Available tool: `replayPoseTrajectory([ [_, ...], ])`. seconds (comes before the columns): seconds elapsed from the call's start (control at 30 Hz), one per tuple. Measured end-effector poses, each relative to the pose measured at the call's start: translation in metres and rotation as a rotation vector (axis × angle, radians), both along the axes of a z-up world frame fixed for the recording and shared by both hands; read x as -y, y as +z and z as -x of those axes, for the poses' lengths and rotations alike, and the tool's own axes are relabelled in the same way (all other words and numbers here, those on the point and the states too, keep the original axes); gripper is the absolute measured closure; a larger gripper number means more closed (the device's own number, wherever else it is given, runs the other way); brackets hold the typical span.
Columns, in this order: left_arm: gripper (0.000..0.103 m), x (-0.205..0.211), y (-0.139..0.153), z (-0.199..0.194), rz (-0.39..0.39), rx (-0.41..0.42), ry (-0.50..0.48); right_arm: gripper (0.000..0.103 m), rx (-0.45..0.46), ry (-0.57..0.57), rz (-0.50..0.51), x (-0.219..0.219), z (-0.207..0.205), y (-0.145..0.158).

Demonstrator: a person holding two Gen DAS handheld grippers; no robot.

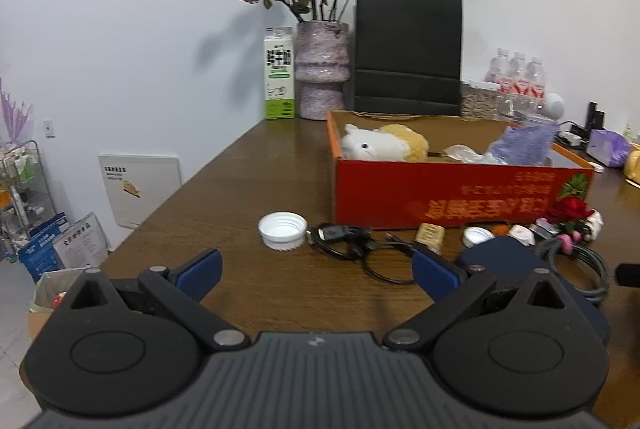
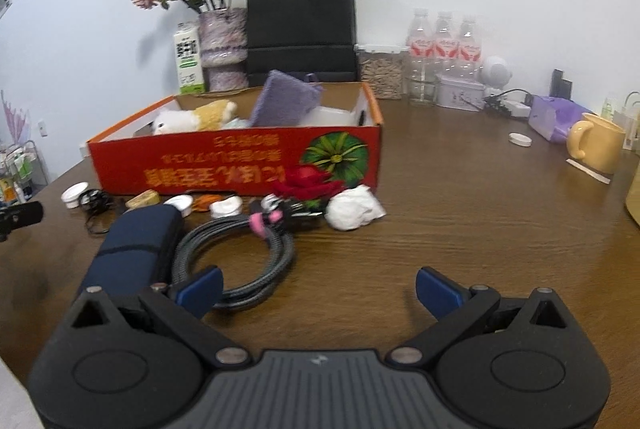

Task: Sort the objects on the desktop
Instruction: 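Reach the left tool to another white cap while the right tool reaches the crumpled tissue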

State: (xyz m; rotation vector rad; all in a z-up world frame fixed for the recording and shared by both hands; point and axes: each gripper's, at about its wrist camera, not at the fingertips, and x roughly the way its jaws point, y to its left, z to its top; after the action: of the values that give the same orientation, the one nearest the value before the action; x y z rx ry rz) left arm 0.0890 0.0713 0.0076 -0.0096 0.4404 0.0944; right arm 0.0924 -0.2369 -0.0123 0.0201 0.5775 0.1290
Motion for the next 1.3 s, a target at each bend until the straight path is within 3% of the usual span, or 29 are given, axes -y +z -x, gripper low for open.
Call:
replayPoseTrajectory([
  [0.27,0.0,-0.014,-0.001,-0.023,-0.013,-0.006,0.043,0.0,0.0,-0.063,0.067,0.025,-0.026,-0.003],
  [0.6,0.001,-0.035,-0.007,-0.061,-0.013,-0.034,0.111,0.003,-0.038,-0.022,0.087,0.03,-0.064,-0.008],
  [0.73,0.014,-0.044,-0.009,-0.076,-0.013,-0.062,0.113,0.007,-0.047,-0.017,0.101,0.03,-0.075,-0.007],
  [0.8,0.015,-0.046,-0.01,-0.082,-0.002,-0.077,0.099,0.009,-0.056,0.001,0.09,0.031,-0.082,-0.006],
  [1.07,0.023,-0.05,-0.015,-0.095,0.044,-0.118,0.062,0.032,-0.066,0.081,0.088,0.025,-0.1,-0.002],
  [1.3,0.032,-0.053,-0.018,-0.101,0.077,-0.141,0.045,0.073,-0.096,0.113,0.017,0.028,-0.105,-0.007],
])
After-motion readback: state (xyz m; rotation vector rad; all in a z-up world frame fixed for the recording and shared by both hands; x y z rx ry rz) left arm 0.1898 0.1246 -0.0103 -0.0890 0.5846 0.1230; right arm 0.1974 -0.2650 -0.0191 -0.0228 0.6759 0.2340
